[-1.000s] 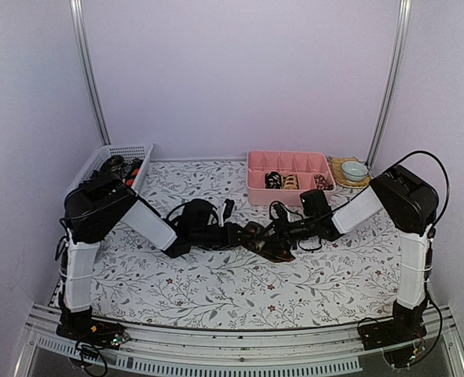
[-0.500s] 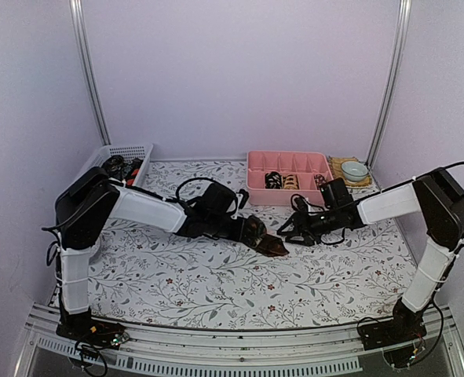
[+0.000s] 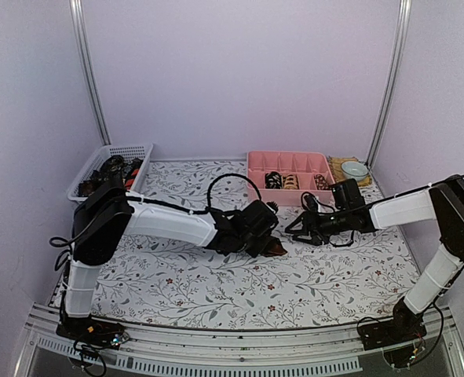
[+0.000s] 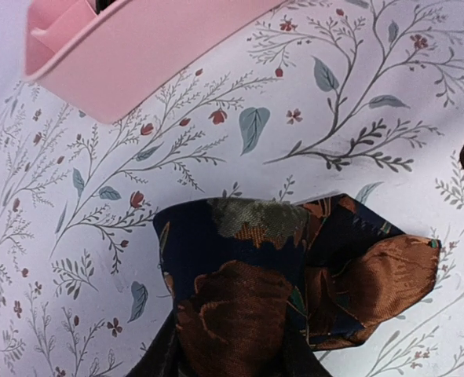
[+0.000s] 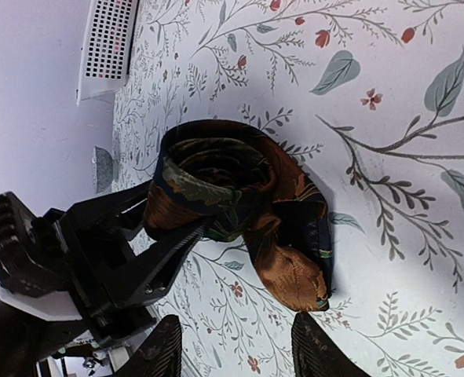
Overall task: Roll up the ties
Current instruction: Roll the tie at the center of the board.
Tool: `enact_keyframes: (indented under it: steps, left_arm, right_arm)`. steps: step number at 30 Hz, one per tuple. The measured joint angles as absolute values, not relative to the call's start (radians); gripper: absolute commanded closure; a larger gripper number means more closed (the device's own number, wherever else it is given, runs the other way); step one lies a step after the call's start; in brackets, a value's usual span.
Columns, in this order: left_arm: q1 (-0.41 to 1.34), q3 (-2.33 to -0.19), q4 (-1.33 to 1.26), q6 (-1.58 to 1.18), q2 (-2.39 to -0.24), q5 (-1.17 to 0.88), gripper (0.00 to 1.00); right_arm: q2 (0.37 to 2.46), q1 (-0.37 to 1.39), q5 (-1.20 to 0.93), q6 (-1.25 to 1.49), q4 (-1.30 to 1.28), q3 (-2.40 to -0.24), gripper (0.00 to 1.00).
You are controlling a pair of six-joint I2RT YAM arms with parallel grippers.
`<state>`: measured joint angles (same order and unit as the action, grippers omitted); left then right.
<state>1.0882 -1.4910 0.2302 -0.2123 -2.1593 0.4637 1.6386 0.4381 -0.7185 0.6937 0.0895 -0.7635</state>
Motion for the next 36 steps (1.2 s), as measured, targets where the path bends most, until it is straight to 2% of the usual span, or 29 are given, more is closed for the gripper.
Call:
enact_keyframes:
  steps: [4, 8, 21, 30, 33, 36]
  left_arm:
    - [1.127, -1.528, 0.261, -0.179, -2.191, 0.562, 0.95]
    - [1.144, -1.533, 0.263, -0.162, -2.2, 0.604, 0.96]
    - [1.145, -1.483, 0.195, -0.143, -2.183, 0.591, 0.97]
    - [1.145, -1.478, 0.179, -0.121, -2.181, 0.563, 0.97]
    - [1.145, -1.478, 0.175, -0.116, -2.18, 0.551, 0.97]
    - [1.145, -1.478, 0.171, -0.11, -2.18, 0.543, 0.97]
  right_arm:
    - [1.645, 0.461, -0.743, 0.774, 0.173, -0.756, 0.48]
    - [1.697, 0.489, -0.77, 0.88, 0.315, -0.745, 0.47]
    - [1.909, 0.5, -0.808, 1.203, 0.706, -0.697, 0.37]
    - [1.973, 0.523, -0.827, 1.314, 0.831, -0.716, 0.33]
    - [1.996, 0.531, -0.83, 1.328, 0.85, -0.729, 0.34]
    - [2.017, 0.537, -0.831, 1.337, 0.863, -0.735, 0.43]
